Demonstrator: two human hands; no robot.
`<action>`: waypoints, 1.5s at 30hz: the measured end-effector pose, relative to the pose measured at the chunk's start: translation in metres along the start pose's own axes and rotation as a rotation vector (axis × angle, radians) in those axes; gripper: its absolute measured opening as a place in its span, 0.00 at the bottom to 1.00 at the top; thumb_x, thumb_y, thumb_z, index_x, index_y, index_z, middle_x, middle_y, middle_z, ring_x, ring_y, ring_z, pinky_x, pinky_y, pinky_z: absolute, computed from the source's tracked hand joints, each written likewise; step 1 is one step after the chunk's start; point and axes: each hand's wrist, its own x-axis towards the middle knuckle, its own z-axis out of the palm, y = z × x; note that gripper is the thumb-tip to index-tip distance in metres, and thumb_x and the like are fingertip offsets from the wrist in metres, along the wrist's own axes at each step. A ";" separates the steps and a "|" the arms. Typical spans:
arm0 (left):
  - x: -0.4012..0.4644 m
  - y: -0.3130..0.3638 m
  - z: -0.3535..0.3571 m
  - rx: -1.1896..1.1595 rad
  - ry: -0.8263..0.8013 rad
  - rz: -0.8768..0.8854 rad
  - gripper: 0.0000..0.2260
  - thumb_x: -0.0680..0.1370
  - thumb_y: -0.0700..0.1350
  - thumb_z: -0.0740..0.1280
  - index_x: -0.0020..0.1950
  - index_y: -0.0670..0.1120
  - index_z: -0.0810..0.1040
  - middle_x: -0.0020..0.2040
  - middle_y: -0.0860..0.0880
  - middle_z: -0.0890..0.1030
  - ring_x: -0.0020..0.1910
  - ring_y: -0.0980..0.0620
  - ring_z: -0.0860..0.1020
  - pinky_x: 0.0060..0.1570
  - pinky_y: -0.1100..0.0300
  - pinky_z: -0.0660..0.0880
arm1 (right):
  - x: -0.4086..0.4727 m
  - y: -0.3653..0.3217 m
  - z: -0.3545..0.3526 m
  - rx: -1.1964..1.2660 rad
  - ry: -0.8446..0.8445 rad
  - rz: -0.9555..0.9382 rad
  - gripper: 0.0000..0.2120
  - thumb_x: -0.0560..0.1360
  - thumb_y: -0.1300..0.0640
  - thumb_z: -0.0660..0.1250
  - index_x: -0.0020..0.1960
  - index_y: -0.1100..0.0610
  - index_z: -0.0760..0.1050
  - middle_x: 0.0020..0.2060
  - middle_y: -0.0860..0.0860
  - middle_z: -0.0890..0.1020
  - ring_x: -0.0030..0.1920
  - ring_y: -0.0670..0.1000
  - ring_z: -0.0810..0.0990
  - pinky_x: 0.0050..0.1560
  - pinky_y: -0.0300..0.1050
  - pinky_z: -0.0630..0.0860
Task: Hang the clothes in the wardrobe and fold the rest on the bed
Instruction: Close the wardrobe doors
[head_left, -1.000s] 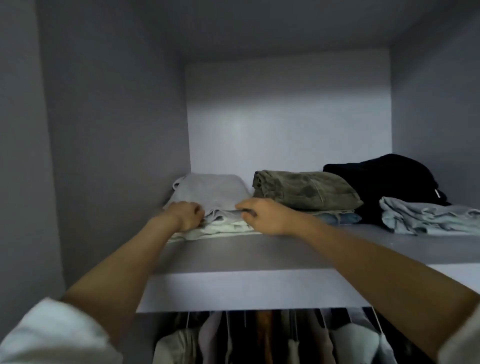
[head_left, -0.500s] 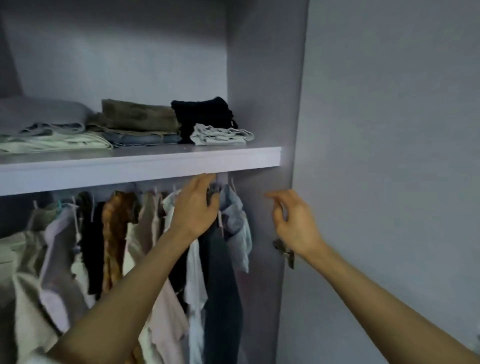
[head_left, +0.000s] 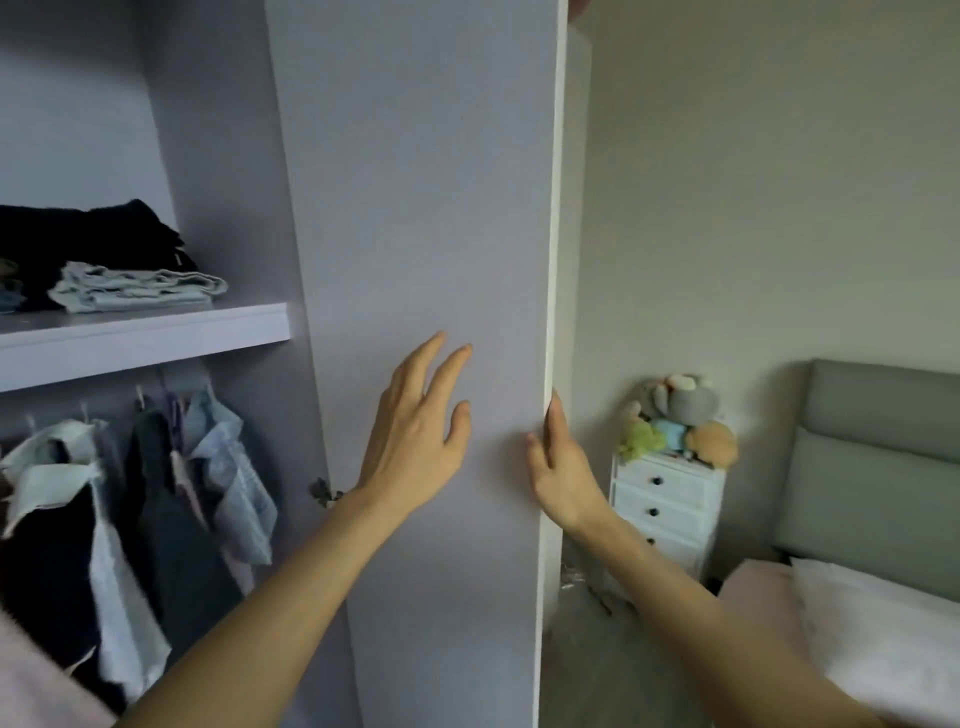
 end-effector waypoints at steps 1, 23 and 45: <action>0.001 0.002 -0.005 0.038 0.000 0.028 0.23 0.77 0.39 0.64 0.73 0.43 0.66 0.75 0.42 0.61 0.73 0.42 0.62 0.67 0.50 0.62 | -0.002 0.000 0.008 0.035 0.007 -0.016 0.23 0.80 0.59 0.56 0.73 0.50 0.56 0.65 0.38 0.70 0.63 0.43 0.72 0.59 0.29 0.66; -0.097 -0.166 -0.259 1.129 -0.100 -0.029 0.23 0.80 0.51 0.52 0.75 0.49 0.62 0.77 0.47 0.53 0.76 0.42 0.54 0.70 0.37 0.53 | -0.018 -0.164 0.272 -0.255 -0.488 -0.759 0.31 0.78 0.57 0.56 0.76 0.49 0.45 0.76 0.53 0.41 0.76 0.58 0.43 0.75 0.53 0.49; -0.138 -0.193 -0.290 0.951 -0.217 -0.543 0.16 0.80 0.48 0.56 0.67 0.48 0.72 0.71 0.47 0.67 0.71 0.48 0.63 0.71 0.49 0.49 | -0.033 -0.180 0.328 -0.262 -0.701 -0.563 0.20 0.79 0.58 0.53 0.70 0.52 0.68 0.65 0.51 0.74 0.64 0.51 0.71 0.61 0.42 0.69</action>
